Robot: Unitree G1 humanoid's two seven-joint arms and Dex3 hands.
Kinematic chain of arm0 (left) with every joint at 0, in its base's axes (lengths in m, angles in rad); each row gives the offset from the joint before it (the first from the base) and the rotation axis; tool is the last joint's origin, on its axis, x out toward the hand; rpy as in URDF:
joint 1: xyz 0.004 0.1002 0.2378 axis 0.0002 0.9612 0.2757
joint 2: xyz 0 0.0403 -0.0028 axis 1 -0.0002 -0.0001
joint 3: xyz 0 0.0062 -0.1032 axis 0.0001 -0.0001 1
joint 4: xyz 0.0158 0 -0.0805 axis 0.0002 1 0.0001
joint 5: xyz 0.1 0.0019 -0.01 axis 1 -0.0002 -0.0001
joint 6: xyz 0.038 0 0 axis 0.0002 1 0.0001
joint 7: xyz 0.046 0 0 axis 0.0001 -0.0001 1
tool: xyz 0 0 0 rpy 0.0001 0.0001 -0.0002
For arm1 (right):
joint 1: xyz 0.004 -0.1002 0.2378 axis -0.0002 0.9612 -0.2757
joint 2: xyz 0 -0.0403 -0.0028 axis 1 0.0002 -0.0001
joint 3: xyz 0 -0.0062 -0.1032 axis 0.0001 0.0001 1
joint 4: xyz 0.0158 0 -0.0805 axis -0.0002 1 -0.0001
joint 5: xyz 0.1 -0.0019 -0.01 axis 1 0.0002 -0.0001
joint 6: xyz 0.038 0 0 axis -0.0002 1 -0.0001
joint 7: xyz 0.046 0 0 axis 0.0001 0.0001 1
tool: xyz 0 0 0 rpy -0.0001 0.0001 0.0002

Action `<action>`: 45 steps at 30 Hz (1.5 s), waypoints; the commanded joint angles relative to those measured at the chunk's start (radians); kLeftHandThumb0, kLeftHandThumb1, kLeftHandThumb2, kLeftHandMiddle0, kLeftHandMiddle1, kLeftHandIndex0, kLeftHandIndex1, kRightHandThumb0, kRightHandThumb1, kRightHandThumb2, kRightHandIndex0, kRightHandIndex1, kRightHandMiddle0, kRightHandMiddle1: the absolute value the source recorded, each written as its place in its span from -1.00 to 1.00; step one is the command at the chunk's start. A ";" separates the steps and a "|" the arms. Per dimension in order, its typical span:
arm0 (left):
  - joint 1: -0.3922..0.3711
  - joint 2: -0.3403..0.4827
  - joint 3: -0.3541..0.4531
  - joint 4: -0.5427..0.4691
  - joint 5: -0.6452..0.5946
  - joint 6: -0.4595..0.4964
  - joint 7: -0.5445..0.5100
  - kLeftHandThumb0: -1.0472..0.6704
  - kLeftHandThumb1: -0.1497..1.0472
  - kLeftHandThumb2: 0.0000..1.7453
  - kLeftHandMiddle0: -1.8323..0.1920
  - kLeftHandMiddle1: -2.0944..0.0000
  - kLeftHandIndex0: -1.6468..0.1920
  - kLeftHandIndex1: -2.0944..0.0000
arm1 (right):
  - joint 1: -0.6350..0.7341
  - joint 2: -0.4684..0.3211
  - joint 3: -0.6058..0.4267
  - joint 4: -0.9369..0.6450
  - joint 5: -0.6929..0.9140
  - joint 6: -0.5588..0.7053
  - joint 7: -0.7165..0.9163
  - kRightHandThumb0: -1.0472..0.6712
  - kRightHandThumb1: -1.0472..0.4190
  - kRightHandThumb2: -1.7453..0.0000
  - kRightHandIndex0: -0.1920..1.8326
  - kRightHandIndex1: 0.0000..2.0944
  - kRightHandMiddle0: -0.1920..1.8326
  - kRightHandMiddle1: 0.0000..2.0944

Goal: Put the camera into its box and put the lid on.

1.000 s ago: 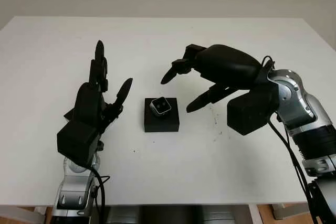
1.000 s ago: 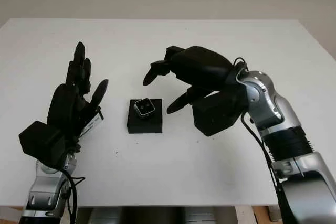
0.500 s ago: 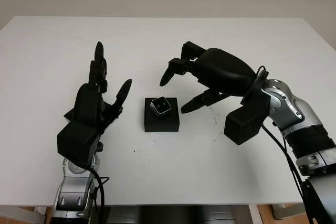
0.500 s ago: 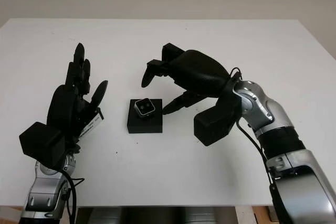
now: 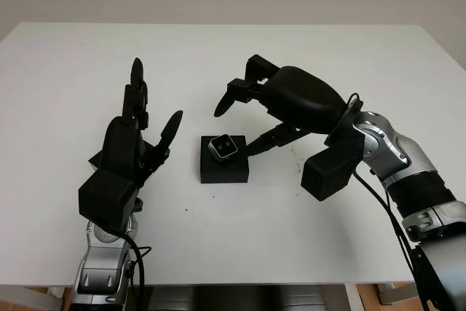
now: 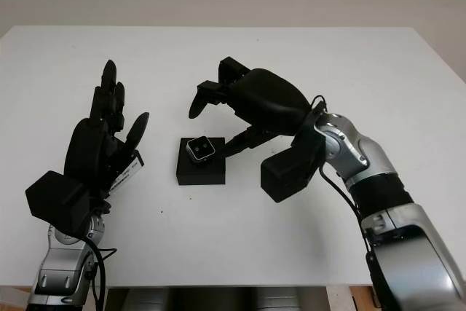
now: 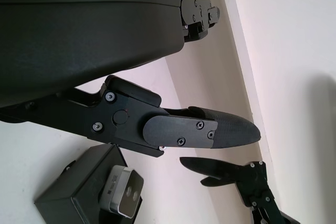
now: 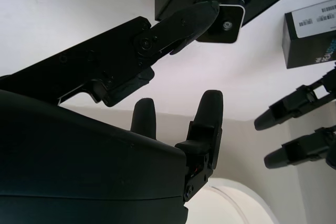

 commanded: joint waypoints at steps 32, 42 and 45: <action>0.023 -0.010 -0.003 -0.023 0.009 0.000 0.013 -0.67 1.00 -0.63 0.89 0.95 0.91 0.95 | -0.077 0.048 0.068 0.087 -0.051 -0.006 -0.066 -0.64 -0.66 0.94 -0.93 0.89 -0.58 0.05; 0.025 -0.011 -0.005 -0.028 0.005 0.003 0.013 -0.67 1.00 -0.64 0.90 0.95 0.92 0.95 | -0.097 0.050 0.096 0.138 -0.081 -0.023 -0.116 -0.66 -0.66 0.94 -0.85 0.92 -0.54 0.05; 0.023 -0.010 -0.004 -0.022 0.005 -0.002 0.013 -0.67 1.00 -0.64 0.89 0.95 0.92 0.95 | -0.099 0.049 0.103 0.143 -0.089 -0.019 -0.112 -0.66 -0.67 0.94 -0.87 0.93 -0.55 0.05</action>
